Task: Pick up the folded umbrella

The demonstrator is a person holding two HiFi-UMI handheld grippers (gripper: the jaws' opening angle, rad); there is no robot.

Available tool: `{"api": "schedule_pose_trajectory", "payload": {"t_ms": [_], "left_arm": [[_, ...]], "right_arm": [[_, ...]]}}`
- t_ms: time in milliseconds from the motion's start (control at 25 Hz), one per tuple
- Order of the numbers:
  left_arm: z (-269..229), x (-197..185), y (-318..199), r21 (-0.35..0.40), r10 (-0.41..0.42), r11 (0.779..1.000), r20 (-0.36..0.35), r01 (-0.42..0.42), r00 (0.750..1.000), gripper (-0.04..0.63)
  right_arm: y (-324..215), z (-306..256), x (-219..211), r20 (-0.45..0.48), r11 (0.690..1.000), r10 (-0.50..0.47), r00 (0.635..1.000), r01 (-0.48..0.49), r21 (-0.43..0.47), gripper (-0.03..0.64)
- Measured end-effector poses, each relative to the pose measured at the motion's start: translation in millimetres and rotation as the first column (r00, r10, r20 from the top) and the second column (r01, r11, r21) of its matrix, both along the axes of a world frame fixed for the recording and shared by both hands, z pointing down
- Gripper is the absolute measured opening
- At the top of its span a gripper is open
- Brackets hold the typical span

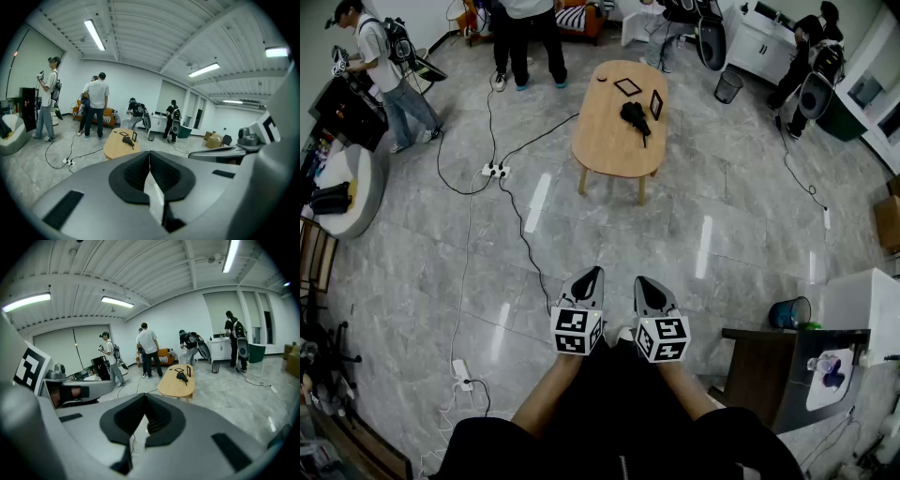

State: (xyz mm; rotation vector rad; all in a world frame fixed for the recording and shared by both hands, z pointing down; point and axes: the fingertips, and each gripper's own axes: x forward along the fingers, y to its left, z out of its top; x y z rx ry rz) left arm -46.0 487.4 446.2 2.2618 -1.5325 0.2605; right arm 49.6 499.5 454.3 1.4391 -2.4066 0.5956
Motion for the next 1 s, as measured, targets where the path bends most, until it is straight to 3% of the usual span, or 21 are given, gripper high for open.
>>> {"api": "schedule_pose_trajectory", "payload": {"t_ms": [280,1000], "left_arm": [[-4,1,1,0.013,0.024,1.000,0.018,-0.024,1.000,0.015],[-1,-10,-8,0.022,0.068,0.997,0.033,-0.069,0.997,0.015]], "right_arm": [[1,-13,-10,0.038,0.999,-0.024,0.999,0.023,0.040,0.009],[-1,-1,-17,0.017,0.999,0.035,0.999,-0.035,-0.001,0.009]]}}
